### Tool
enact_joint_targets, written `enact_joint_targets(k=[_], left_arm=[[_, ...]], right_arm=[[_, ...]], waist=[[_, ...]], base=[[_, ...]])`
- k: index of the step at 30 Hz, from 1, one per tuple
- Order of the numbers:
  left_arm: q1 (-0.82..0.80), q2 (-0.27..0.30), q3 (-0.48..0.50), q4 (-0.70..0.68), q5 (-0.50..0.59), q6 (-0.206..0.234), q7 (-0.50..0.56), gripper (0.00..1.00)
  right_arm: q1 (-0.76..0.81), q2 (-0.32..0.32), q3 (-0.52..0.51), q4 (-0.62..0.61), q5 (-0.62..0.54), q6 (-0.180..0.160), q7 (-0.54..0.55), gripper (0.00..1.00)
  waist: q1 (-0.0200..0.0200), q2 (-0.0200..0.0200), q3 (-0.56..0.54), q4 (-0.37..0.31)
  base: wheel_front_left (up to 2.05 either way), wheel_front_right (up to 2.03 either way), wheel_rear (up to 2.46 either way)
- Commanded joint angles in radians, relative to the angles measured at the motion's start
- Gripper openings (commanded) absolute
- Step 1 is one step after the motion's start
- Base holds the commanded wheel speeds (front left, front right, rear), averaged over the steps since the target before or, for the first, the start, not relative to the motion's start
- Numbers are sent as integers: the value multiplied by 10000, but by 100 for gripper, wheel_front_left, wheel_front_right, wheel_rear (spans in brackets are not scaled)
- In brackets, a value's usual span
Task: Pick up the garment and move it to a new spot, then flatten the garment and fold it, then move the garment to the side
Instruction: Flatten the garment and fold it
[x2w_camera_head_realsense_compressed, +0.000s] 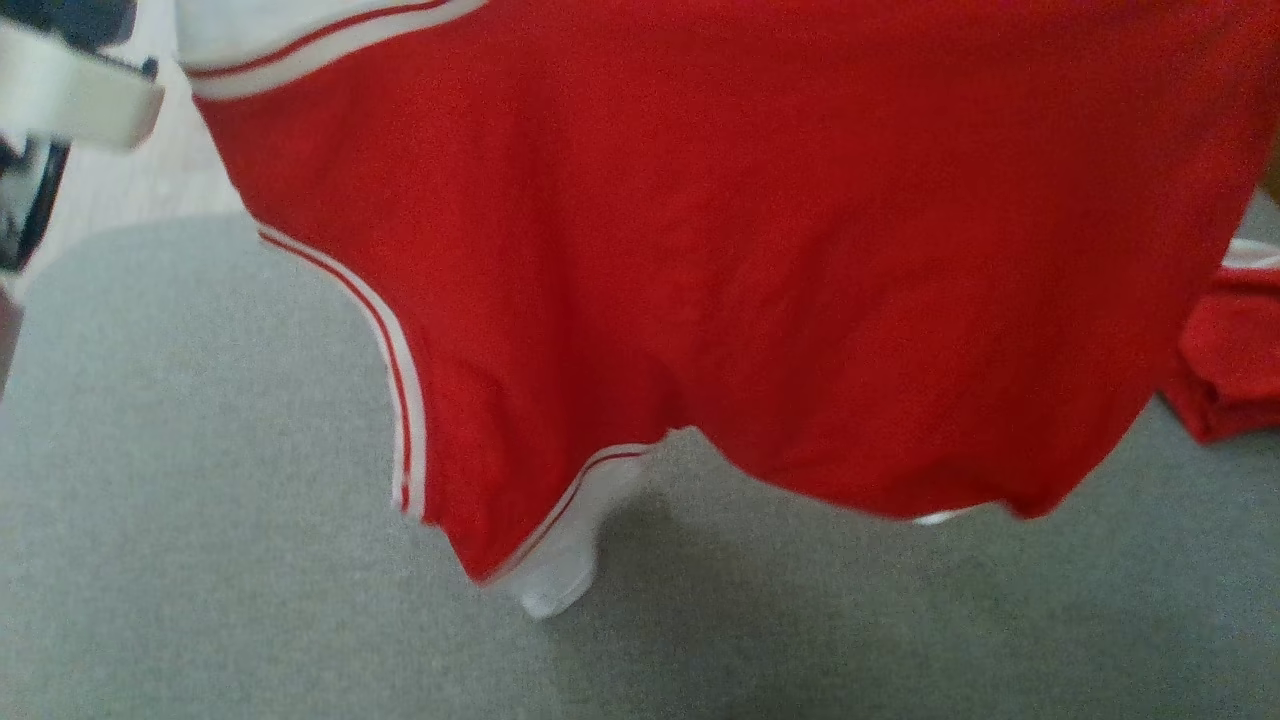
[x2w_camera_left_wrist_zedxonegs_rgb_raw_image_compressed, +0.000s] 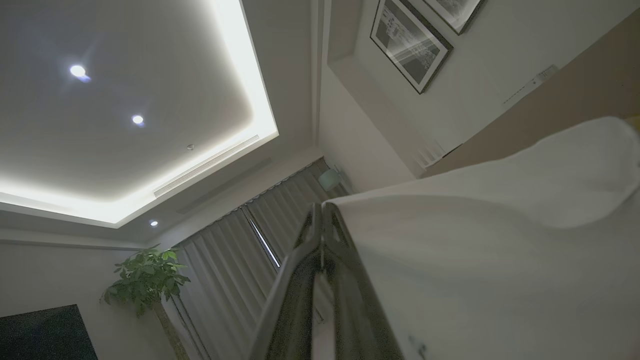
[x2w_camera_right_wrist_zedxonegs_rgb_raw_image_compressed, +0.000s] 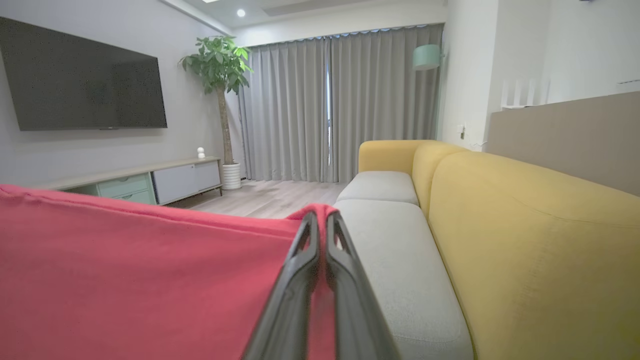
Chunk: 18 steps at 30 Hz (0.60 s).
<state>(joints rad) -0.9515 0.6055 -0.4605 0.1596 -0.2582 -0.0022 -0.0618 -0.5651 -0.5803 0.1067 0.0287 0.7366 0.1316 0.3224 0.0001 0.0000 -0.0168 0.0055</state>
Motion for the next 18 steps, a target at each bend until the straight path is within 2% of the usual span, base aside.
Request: enact_joint_targets(k=[1, 3, 6, 11, 12, 15, 18], left_arm=[[-949, 244, 364, 246, -25, -179, 49, 0], [-1868, 35, 245, 1054, 50, -442, 51, 0], [-3379, -355, 84, 2236, 426, -520, -280, 0], [-5569, -1069, 34, 3837, 1135, 39, -1532, 0], [-5569, -1069, 34, 3837, 1135, 39, -1532, 0], [-6278, -1475, 147, 4357, 1226, 319, -1952, 0], [-6020, -1621, 318, 4075, 1050, 284, -1990, 0]], right_arm=[[-917, -39, 254, 81, -169, -9, 11, 0], [-2122, 221, 655, 820, -343, -9, -149, 0], [-3937, 508, 1238, 2032, -783, -9, -908, 0], [-6351, 825, 1729, 3818, -1116, -9, -2813, 0], [-6351, 825, 1729, 3818, -1116, -9, -2813, 0], [-7328, 594, 2322, 4789, -1253, -9, -4001, 0], [-7468, 353, 2780, 5323, -1100, -9, -4604, 0]], waist=[[-1, 0, 651, -66], [-1, 0, 1446, -86], [-1, 0, 2510, -82], [-1, 0, 3722, -37], [-1, 0, 3722, -37], [-1, 0, 4241, 45], [-1, 0, 4561, 166]], base=[[0, 0, 0], [0, 0, 0], [0, 0, 0], [0, 0, 0], [0, 0, 0], [0, 0, 0], [0, 0, 0]])
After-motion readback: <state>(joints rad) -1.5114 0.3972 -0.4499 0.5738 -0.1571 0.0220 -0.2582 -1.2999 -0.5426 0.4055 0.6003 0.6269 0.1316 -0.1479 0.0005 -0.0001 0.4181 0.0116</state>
